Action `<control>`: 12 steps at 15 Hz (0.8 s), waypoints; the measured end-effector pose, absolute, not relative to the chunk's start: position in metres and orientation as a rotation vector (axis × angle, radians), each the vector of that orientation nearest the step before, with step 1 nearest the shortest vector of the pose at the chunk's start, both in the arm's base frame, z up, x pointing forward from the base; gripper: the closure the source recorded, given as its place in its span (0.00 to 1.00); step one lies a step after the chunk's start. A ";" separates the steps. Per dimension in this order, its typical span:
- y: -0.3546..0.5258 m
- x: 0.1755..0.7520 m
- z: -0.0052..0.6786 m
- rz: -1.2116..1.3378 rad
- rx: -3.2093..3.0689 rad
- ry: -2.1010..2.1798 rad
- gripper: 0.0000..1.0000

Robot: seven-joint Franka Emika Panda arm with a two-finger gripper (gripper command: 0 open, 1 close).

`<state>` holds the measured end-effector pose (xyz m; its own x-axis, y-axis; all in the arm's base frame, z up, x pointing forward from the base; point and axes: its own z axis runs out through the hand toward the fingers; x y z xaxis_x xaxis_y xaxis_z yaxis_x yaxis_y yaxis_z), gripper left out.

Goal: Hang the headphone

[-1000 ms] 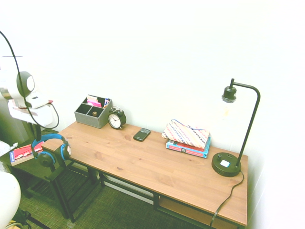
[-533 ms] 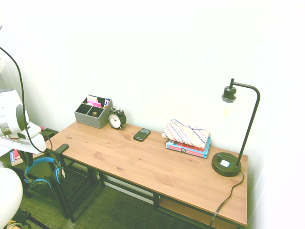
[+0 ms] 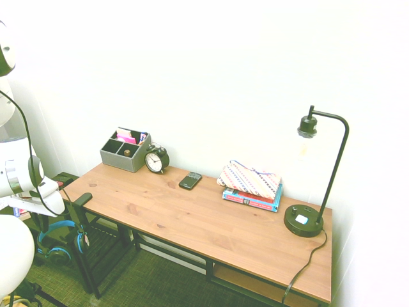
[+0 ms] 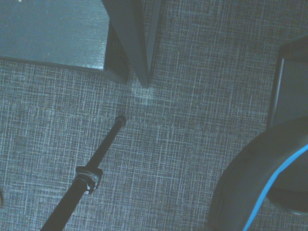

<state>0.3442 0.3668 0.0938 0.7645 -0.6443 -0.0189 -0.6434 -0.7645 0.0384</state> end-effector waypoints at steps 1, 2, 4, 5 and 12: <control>0.365 0.346 0.093 -0.051 2.917 -1.077 0.00; 0.364 0.347 0.093 -0.053 2.913 -1.083 0.00; 0.362 0.347 0.092 -0.059 2.908 -1.074 0.00; 0.362 0.346 0.091 -0.060 2.909 -1.069 0.00; 0.363 0.350 0.098 -0.066 2.921 -1.074 0.00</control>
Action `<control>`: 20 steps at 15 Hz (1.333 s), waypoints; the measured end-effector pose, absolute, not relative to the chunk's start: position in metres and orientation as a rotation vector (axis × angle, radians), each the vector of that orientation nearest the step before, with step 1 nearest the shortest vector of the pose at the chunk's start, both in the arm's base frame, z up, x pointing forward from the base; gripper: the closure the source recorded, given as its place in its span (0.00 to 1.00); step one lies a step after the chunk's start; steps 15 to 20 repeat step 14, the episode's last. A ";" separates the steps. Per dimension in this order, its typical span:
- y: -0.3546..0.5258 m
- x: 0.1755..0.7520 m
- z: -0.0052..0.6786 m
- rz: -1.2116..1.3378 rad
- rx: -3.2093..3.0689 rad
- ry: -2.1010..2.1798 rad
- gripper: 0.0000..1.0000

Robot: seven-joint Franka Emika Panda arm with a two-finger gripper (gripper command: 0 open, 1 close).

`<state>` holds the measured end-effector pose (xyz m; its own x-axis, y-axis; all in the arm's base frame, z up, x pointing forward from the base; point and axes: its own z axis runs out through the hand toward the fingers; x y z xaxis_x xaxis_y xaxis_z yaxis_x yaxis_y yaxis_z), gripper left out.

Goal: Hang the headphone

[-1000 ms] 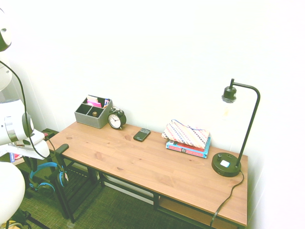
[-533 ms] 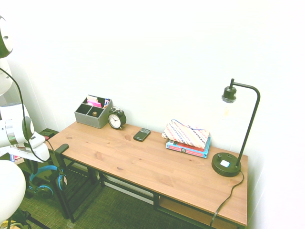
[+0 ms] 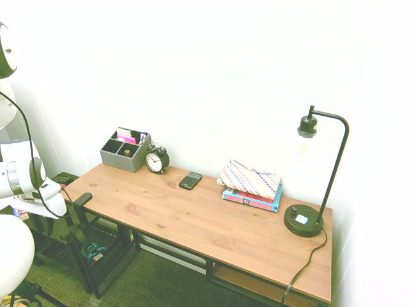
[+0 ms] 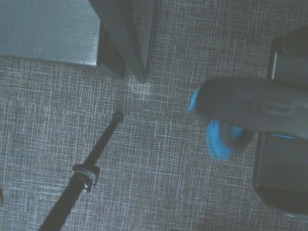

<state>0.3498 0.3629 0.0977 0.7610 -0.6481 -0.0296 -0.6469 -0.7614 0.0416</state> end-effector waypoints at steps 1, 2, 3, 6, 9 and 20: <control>0.365 0.357 0.115 -0.056 2.943 -1.069 0.00; 0.365 0.367 0.142 -0.047 2.963 -1.048 0.00; 0.360 0.380 0.175 -0.034 2.980 -1.014 0.00; 0.318 0.419 0.275 0.036 2.998 -0.953 0.00; 0.256 0.436 0.361 0.084 2.994 -0.974 0.00; 0.125 0.407 0.427 0.109 2.943 -1.097 0.00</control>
